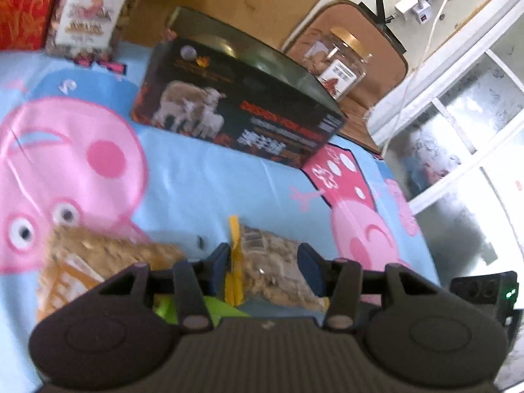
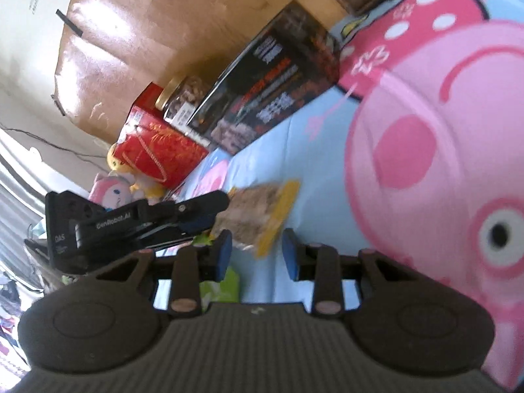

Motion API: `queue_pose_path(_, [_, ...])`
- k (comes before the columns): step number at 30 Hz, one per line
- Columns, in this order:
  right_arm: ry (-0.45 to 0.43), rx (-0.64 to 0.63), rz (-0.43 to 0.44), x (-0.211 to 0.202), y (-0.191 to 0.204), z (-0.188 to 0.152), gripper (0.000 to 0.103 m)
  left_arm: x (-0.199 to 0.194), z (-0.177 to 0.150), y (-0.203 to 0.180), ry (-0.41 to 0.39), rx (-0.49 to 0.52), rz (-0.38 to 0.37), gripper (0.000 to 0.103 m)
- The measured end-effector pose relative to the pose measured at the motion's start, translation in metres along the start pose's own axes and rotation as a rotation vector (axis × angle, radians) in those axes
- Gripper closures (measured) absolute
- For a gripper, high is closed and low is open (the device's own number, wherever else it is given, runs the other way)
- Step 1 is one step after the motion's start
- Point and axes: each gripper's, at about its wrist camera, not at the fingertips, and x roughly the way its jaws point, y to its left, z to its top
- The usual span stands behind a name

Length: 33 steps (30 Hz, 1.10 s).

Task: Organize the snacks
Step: 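Grasp the clear seed bag with yellow tag using the left gripper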

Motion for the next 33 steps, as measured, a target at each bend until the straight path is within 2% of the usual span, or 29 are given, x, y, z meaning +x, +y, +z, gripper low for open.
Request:
queue_pose_path(4, [-0.028, -0.017, -0.018, 0.007, 0.006, -0.001, 0.068, 0.002, -0.010, -0.011, -0.008, 0.013, -0.001, 0.057])
queue_pose_path(5, [-0.032, -0.010, -0.023, 0.009, 0.005, 0.000, 0.074, 0.001, -0.012, -0.011, -0.013, 0.017, 0.004, 0.058])
queue_pose_path(7, [-0.040, 0.006, -0.025, 0.008, 0.000, 0.000, 0.079, 0.001, -0.015, -0.014, -0.026, 0.034, 0.035, 0.068])
queue_pose_path(9, [-0.045, 0.009, -0.027, 0.007, -0.003, -0.001, 0.085, 0.001, -0.014, -0.010, -0.028, 0.022, 0.038, 0.072])
queue_pose_path(11, [-0.050, -0.003, -0.033, 0.006, -0.003, -0.002, 0.086, 0.001, -0.014, -0.008, -0.029, 0.003, 0.028, 0.073])
queue_pose_path(15, [-0.065, 0.000, -0.044, 0.000, -0.006, -0.002, 0.085, 0.006, -0.015, -0.019, -0.025, 0.025, 0.036, 0.074])
queue_pose_path(20, [-0.117, 0.057, -0.060, -0.021, -0.020, 0.001, 0.081, 0.020, -0.018, -0.033, 0.014, 0.061, 0.007, 0.074])
queue_pose_path(24, [-0.148, 0.103, -0.060, -0.031, -0.033, 0.003, 0.082, 0.026, -0.020, -0.043, 0.021, 0.094, 0.004, 0.074])
queue_pose_path(31, [-0.241, 0.160, -0.108, -0.053, -0.043, 0.008, 0.077, 0.024, -0.019, -0.039, 0.029, 0.071, -0.013, 0.075])
queue_pose_path(33, [-0.237, 0.184, -0.100, -0.053, -0.049, 0.010, 0.079, 0.025, -0.019, -0.039, 0.029, 0.073, -0.012, 0.075])
